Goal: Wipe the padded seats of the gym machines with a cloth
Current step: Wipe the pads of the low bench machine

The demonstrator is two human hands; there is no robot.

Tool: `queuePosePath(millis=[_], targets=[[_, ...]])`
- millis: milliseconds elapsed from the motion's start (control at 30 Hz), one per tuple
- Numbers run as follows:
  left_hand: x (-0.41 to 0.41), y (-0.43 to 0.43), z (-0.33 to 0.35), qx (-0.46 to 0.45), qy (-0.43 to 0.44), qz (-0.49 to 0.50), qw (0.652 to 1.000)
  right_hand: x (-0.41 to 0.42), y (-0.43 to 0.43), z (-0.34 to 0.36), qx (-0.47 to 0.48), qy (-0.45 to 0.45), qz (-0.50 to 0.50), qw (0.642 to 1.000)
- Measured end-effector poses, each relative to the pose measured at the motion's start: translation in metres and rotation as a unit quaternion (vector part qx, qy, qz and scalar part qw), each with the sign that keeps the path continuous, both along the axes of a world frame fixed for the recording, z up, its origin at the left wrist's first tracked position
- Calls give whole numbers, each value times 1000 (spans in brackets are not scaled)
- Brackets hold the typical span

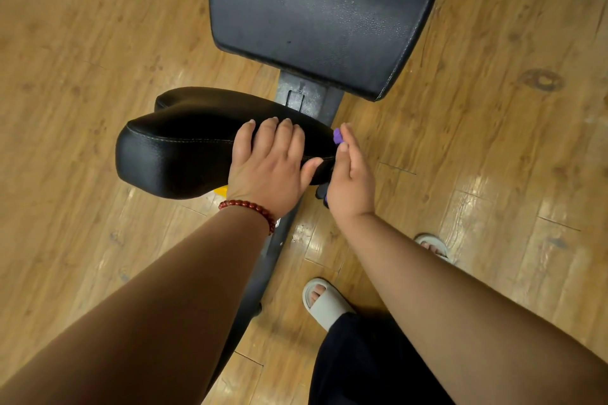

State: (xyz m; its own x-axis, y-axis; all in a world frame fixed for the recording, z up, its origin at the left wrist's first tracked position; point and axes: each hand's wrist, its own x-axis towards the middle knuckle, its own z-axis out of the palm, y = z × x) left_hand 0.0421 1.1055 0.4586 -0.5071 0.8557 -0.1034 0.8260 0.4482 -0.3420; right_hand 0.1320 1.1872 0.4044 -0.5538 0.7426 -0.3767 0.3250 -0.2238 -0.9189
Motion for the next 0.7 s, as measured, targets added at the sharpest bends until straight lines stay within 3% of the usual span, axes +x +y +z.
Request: queuePosePath(millis=[100, 400, 700], targets=[[0, -1, -1, 2, 4, -2, 1000, -4, 6, 0, -18, 2, -8, 1000], [1, 0, -1, 11, 5, -6, 1000, 6, -3, -6, 73, 20, 51, 996], [1, 1, -3, 17, 17, -7, 1000, 8, -4, -3, 43, 20, 30, 998]])
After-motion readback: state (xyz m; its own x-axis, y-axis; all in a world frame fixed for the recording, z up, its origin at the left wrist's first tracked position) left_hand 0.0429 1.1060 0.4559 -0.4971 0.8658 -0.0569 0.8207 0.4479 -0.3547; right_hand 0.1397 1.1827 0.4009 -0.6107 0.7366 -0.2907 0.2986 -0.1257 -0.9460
